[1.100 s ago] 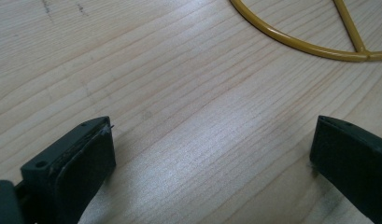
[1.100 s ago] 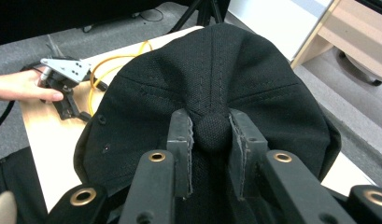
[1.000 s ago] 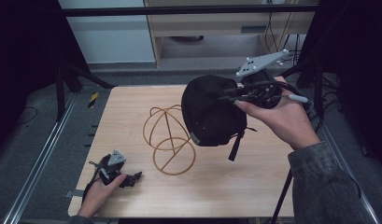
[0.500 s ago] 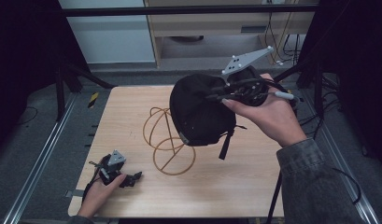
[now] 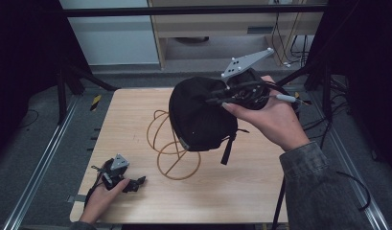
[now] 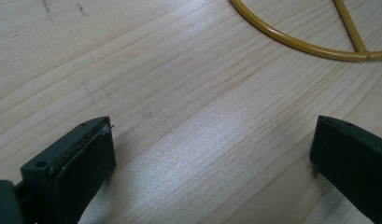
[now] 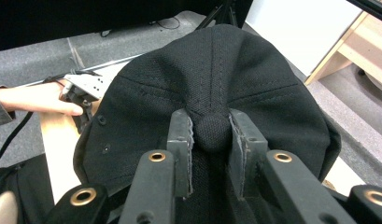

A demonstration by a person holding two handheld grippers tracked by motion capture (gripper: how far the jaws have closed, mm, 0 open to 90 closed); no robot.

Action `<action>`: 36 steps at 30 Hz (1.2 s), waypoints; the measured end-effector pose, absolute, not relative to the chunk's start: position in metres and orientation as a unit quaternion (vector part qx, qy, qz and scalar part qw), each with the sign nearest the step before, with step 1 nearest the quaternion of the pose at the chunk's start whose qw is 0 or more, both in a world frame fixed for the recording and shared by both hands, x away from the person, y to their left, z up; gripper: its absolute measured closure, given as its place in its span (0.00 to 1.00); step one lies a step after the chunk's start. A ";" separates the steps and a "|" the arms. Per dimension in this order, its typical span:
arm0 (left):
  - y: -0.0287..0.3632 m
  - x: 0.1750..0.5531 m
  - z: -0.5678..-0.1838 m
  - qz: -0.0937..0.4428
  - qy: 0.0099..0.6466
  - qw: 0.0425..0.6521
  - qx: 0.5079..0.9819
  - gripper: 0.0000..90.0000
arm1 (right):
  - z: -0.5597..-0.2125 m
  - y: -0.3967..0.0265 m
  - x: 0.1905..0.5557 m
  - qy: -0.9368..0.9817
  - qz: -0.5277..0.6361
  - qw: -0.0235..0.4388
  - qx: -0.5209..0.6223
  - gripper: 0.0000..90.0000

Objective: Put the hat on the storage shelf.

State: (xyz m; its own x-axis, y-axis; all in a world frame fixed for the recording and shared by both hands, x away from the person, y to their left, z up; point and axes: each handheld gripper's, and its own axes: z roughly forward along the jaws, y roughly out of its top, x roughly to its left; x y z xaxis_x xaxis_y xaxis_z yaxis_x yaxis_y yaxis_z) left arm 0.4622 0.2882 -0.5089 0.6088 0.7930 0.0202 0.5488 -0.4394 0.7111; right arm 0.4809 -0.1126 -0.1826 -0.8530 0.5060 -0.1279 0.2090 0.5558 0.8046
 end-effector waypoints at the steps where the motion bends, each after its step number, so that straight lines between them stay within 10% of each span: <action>1: 0.288 0.462 -0.509 0.179 0.405 0.342 0.829 0.00 | -0.182 -0.112 0.481 0.865 0.423 0.175 0.206 0.81; 36: 0.288 0.462 -0.509 0.177 0.404 0.340 0.831 0.00 | -0.173 -0.058 0.490 0.899 0.360 0.182 0.169 0.81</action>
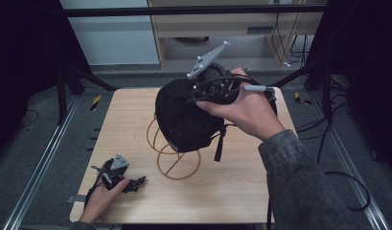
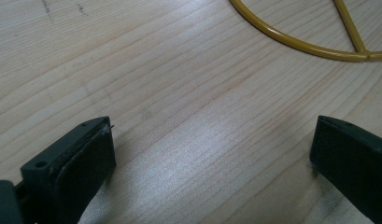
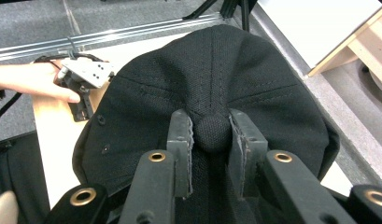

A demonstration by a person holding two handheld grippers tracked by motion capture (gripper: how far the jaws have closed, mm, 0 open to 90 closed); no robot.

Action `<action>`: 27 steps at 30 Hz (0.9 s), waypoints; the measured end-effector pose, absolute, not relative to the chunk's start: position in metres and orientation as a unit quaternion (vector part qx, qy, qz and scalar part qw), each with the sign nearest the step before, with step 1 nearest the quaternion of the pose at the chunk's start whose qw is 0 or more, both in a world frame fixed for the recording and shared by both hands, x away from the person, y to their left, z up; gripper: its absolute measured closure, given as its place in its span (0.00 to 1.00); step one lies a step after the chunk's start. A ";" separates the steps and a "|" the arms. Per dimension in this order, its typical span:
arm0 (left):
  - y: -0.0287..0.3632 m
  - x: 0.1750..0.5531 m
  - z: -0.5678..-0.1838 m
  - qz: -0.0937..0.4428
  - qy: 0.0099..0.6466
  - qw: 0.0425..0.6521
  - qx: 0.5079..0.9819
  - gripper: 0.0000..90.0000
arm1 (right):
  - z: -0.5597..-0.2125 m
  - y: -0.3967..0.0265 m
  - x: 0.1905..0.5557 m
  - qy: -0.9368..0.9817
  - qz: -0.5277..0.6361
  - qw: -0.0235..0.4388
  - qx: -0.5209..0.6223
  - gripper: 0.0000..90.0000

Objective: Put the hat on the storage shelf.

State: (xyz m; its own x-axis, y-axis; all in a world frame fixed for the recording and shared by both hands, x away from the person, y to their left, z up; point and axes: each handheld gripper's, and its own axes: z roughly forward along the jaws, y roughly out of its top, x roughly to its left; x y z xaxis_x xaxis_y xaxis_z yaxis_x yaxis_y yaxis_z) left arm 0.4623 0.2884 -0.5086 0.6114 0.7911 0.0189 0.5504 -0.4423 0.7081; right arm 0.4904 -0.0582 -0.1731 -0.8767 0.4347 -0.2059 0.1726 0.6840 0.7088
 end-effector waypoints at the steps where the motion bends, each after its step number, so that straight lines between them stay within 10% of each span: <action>1: 0.288 0.462 -0.509 0.177 0.404 0.340 0.831 0.00 | -0.173 -0.058 0.490 0.899 0.360 0.182 0.169 0.81; 27: 0.288 0.462 -0.509 0.179 0.404 0.341 0.830 0.00 | -0.188 -0.019 0.512 0.911 0.343 0.161 0.161 0.80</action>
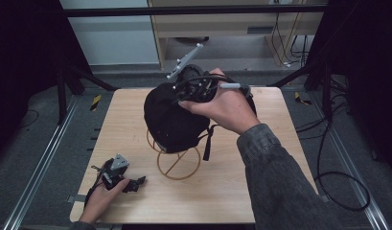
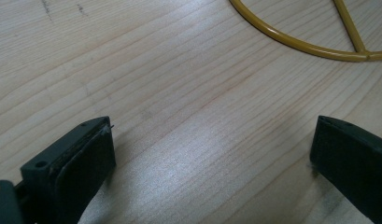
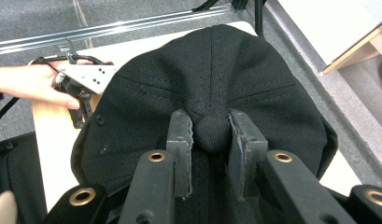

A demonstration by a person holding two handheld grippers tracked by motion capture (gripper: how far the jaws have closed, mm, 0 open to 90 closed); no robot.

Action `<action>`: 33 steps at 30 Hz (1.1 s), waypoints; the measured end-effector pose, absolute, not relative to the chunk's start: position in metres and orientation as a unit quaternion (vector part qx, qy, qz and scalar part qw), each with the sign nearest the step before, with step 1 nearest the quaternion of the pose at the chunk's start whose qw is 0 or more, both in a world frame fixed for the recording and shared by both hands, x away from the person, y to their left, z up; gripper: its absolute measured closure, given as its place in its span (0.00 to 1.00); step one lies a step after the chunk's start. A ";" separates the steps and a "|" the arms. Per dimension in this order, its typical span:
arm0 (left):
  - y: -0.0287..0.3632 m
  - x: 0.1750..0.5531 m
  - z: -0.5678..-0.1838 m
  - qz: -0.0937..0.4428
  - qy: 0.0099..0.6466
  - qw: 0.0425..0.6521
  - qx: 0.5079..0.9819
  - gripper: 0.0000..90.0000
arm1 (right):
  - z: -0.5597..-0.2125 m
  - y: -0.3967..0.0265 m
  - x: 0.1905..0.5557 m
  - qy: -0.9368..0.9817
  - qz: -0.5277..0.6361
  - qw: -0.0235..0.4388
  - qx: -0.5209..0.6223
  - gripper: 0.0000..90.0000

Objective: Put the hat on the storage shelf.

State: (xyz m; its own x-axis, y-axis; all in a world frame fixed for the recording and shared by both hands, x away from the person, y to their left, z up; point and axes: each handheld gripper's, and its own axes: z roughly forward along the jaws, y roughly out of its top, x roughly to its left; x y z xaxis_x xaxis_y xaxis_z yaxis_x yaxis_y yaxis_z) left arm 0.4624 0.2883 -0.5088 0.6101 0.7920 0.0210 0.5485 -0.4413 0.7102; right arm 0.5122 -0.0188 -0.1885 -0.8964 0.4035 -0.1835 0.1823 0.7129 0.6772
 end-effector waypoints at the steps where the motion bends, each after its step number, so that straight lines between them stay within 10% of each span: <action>1: 0.288 0.462 -0.509 0.178 0.404 0.341 0.830 0.00 | -0.189 -0.018 0.513 0.912 0.342 0.159 0.161 0.80; 33: 0.288 0.463 -0.509 0.178 0.402 0.341 0.831 0.00 | -0.227 0.017 0.535 0.929 0.306 0.131 0.164 0.80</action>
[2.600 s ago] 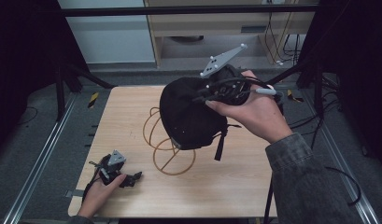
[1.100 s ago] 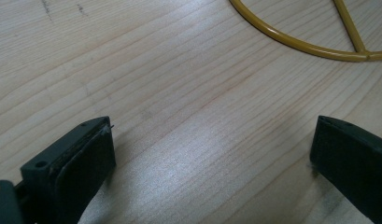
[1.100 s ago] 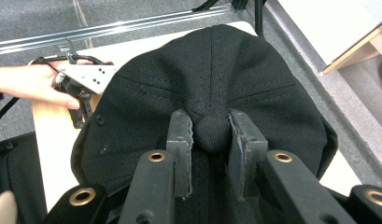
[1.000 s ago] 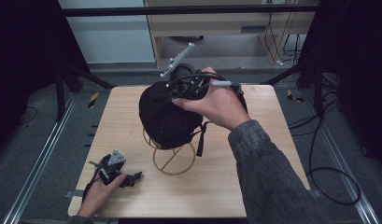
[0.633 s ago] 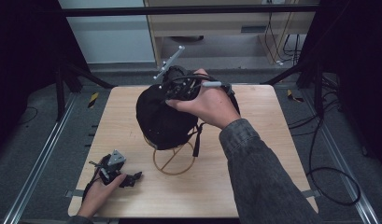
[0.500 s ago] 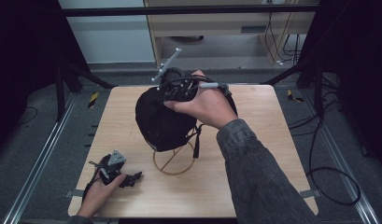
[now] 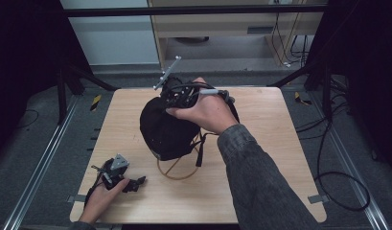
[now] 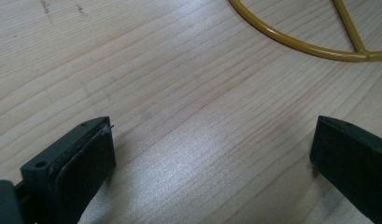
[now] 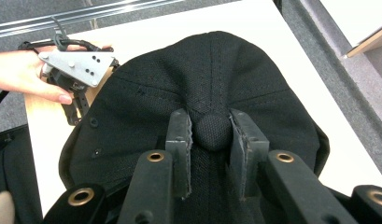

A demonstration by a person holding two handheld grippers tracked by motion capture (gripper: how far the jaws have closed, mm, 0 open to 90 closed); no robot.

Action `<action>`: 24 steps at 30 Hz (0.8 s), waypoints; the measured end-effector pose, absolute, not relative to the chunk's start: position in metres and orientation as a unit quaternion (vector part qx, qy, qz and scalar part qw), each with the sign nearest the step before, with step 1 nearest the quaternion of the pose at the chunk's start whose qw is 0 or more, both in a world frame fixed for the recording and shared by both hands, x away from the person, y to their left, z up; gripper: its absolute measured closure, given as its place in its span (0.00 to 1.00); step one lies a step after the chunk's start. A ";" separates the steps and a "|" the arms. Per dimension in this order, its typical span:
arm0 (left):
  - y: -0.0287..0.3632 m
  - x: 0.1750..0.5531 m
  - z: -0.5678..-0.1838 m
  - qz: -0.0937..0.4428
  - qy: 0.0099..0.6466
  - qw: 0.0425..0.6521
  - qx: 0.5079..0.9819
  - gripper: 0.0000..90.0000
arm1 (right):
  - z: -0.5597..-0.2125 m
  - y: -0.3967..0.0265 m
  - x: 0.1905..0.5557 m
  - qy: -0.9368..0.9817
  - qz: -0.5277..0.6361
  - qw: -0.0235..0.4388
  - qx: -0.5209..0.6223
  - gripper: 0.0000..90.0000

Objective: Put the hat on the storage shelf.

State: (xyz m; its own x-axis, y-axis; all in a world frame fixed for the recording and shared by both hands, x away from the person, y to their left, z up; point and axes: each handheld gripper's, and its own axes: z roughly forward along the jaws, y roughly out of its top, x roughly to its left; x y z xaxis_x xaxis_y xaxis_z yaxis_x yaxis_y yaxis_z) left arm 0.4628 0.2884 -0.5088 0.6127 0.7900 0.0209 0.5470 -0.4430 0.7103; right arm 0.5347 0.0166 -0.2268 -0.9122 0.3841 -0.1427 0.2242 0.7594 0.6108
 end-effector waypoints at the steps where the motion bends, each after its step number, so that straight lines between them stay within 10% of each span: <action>1: 0.288 0.463 -0.509 0.178 0.402 0.341 0.831 0.00 | -0.228 0.017 0.535 0.929 0.306 0.131 0.165 0.80; 24: 0.288 0.463 -0.509 0.178 0.402 0.341 0.831 0.00 | -0.235 0.021 0.538 0.928 0.307 0.126 0.169 0.78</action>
